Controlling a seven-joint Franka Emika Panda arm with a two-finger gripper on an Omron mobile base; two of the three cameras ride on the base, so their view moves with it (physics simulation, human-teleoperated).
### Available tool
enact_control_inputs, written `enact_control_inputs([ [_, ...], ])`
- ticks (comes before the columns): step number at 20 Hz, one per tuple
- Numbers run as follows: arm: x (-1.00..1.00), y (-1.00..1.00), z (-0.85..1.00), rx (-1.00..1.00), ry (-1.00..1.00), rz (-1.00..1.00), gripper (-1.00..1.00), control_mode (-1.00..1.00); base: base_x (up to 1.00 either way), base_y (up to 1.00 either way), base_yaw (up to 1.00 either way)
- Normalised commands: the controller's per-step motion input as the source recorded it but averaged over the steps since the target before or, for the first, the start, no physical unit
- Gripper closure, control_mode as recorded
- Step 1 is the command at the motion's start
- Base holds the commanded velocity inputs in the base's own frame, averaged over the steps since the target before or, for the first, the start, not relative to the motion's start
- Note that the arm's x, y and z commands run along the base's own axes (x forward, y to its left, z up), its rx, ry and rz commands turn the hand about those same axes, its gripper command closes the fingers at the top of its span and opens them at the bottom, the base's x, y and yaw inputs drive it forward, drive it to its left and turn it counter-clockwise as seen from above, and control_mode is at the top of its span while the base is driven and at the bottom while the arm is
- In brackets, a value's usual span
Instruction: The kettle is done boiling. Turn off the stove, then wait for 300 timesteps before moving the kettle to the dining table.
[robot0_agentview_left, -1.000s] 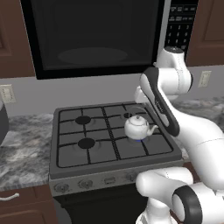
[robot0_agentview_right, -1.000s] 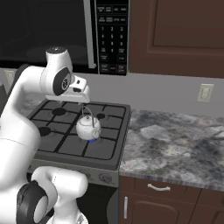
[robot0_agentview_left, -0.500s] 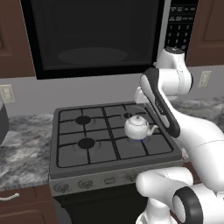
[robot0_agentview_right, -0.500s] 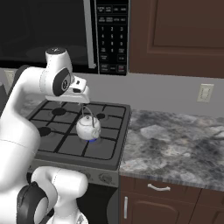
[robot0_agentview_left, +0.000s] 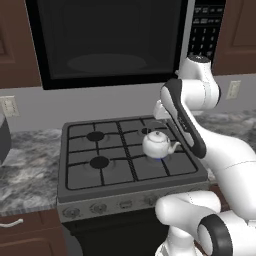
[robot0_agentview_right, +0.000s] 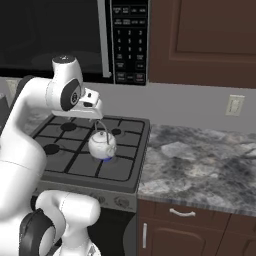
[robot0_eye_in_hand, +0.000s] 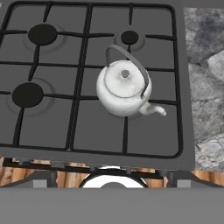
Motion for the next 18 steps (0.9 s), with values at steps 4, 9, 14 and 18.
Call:
enact_control_inputs([
  [4, 0.00, 0.00, 0.00, 0.00, 0.00, 0.00, -1.00, 1.00, -0.10, 0.62, 0.00],
  [9, 0.00, 0.00, 0.00, 0.00, 0.00, 0.00, -1.00, 1.00, 0.00, 0.76, 0.00],
  [14, 0.00, 0.00, 0.00, 0.00, 0.00, 0.00, -1.00, 1.00, 0.00, 0.39, 0.00],
  [18, 0.00, 0.00, 0.00, 0.00, 0.00, 0.00, -1.00, 1.00, 0.00, 0.10, 0.00],
])
